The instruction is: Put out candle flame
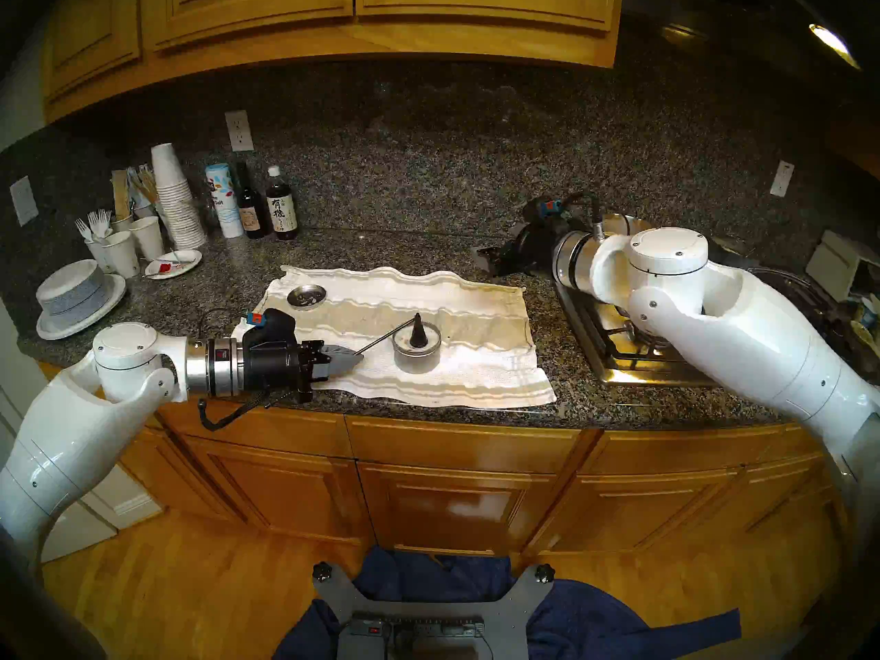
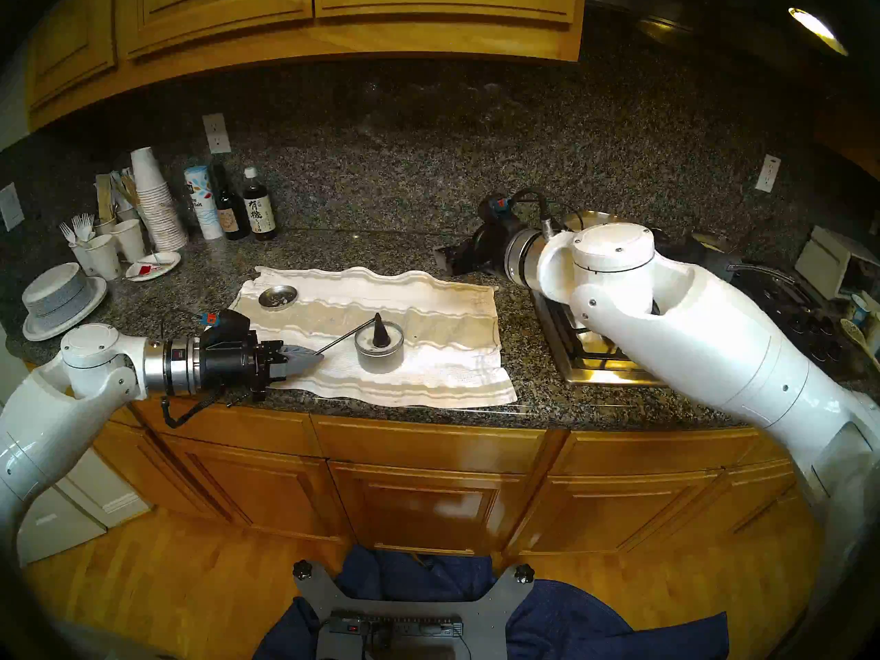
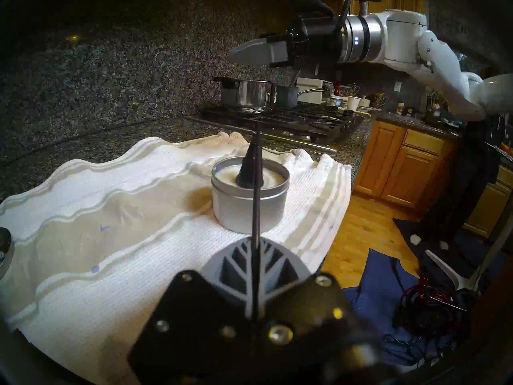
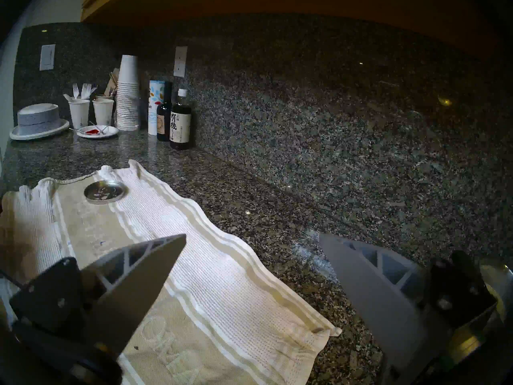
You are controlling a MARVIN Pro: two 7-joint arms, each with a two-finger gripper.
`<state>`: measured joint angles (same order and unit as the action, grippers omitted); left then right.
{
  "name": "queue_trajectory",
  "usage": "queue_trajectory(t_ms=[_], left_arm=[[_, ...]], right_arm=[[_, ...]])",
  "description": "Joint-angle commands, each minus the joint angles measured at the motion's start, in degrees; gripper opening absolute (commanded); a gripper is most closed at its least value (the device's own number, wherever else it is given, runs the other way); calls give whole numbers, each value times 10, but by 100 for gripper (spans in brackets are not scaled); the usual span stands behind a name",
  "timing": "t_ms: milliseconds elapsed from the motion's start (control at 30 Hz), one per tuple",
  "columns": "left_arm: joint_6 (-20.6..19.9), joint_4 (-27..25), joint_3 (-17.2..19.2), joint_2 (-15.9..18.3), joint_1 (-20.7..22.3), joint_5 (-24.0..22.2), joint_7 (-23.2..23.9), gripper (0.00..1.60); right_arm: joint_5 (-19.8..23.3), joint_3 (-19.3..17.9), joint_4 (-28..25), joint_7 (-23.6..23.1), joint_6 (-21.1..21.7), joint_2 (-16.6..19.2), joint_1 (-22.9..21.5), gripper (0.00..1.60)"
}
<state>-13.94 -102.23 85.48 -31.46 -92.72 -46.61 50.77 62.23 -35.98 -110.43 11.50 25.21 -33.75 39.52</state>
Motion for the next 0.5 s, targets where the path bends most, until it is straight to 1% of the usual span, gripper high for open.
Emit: queue_trajectory(t_ms=[0, 467], left_arm=[[1, -5, 11, 0, 18, -7, 2, 0], [0, -6, 12, -1, 17, -11, 2, 0]], right_arm=[[1, -17, -3, 0, -5, -1, -18, 160], [1, -17, -3, 0, -5, -1, -18, 160]])
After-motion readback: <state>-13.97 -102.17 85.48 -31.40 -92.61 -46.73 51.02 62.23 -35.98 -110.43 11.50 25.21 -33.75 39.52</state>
